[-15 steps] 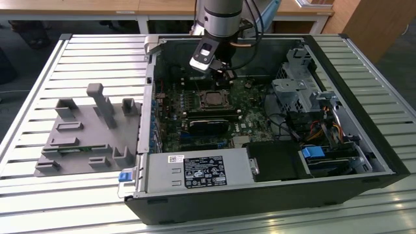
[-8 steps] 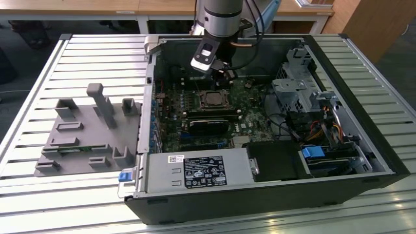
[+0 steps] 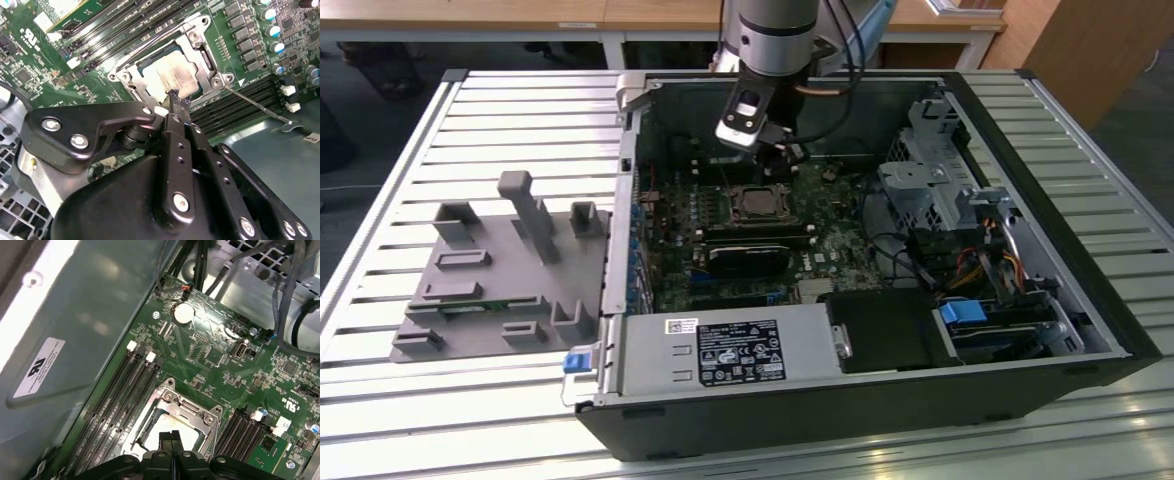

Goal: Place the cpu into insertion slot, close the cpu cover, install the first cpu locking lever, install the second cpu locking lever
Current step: 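Install the first cpu locking lever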

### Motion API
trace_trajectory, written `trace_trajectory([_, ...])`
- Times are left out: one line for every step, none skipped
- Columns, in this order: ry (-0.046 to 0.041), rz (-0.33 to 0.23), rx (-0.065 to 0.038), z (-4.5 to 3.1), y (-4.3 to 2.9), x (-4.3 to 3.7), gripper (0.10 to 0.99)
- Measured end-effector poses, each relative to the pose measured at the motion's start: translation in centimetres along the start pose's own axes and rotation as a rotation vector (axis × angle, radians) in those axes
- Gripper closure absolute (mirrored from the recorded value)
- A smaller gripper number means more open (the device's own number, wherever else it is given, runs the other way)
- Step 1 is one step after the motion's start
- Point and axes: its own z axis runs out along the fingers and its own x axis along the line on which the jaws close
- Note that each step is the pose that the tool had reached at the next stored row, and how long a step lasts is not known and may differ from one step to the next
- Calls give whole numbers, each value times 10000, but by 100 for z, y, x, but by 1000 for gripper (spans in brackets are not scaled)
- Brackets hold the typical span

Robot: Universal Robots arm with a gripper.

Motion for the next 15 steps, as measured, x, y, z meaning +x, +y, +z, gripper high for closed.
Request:
trace_trajectory([2, -71, 0, 0, 0, 0, 965])
trace_trajectory([5, -135, -1, 0, 0, 0, 965])
trace_trajectory([7, -195, -2, 0, 0, 0, 965])
trace_trajectory([9, -254, -2, 0, 0, 0, 965])
trace_trajectory([11, -314, -3, 0, 0, 0, 965])
trace_trajectory([13, -377, -3, 0, 0, 0, 965])
trace_trajectory([15, -434, -4, 0, 0, 0, 965])
trace_trajectory([17, -496, -4, 0, 0, 0, 965])
trace_trajectory([19, -555, -4, 0, 0, 0, 965])
trace_trajectory([21, -612, -5, 0, 0, 0, 965])
trace_trajectory([22, -669, -5, 0, 0, 0, 965])
trace_trajectory([25, -727, -6, 0, 0, 0, 965])
trace_trajectory([26, -785, -6, 0, 0, 0, 965])
trace_trajectory([28, -844, -7, 0, 0, 0, 965])
trace_trajectory([31, -897, -8, 0, 0, 0, 965])
